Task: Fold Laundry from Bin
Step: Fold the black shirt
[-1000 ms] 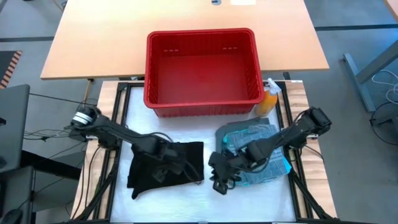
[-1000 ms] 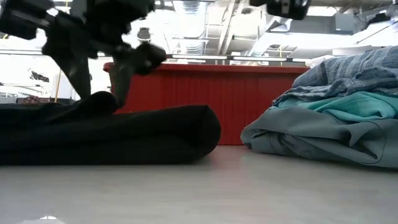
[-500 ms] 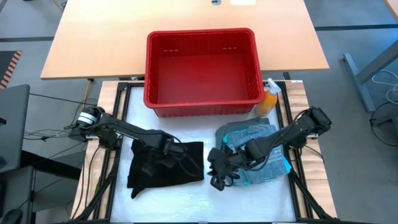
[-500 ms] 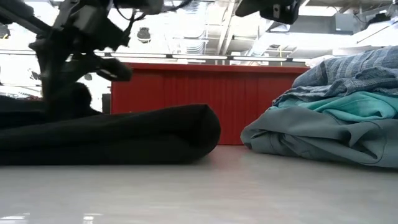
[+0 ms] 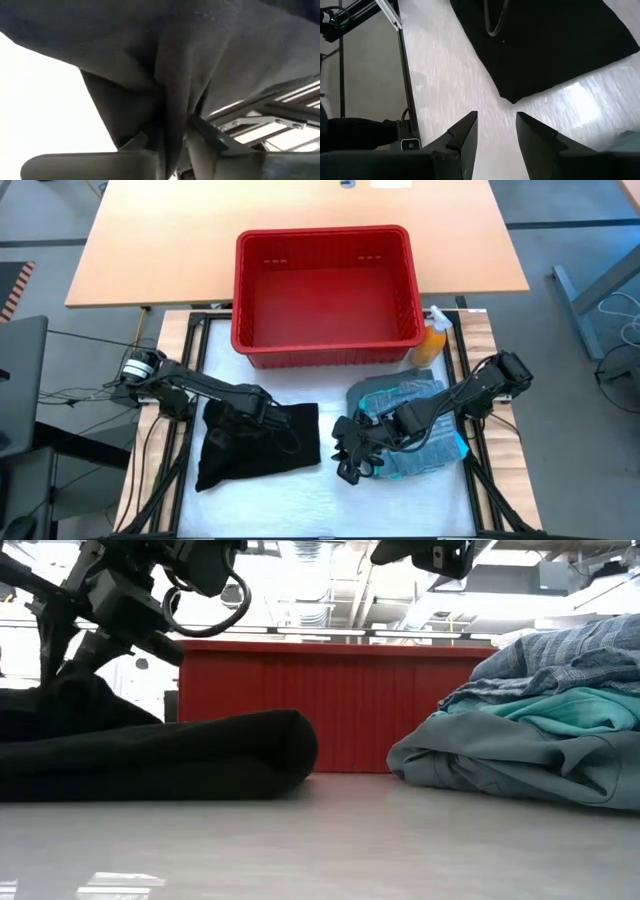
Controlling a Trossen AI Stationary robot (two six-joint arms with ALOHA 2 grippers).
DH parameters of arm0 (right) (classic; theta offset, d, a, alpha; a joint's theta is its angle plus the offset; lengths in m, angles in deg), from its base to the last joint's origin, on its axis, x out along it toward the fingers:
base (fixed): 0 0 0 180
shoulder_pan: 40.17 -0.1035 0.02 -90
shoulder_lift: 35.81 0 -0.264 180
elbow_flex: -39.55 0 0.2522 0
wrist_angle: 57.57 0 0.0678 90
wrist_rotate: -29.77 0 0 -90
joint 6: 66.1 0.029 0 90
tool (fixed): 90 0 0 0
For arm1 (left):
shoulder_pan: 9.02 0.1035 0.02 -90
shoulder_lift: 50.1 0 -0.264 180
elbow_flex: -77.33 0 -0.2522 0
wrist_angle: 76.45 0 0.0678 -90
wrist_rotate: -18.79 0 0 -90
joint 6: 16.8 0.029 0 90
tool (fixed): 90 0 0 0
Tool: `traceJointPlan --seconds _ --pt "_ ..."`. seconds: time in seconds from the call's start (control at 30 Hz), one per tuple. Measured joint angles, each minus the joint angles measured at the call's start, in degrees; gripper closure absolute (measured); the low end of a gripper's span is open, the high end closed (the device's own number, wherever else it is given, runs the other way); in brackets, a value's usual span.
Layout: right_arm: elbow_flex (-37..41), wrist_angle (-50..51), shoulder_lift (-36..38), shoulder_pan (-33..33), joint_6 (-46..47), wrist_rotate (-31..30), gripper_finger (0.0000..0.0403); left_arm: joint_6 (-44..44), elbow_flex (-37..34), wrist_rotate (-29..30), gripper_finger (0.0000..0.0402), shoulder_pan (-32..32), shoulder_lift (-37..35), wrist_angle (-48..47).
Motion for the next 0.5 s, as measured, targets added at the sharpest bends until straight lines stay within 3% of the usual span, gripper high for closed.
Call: traceJointPlan --seconds 0.27,0.5 --pt "0.0 0.05 0.0 -0.09 0.02 0.02 0.0241 -3.5 -0.02 3.58 0.0263 0.0 0.02 -4.16" --pt "-0.02 0.14 0.0 -0.11 0.02 0.26 0.0241 -4.82 -0.02 -1.8 0.024 0.74 0.0 -3.66"
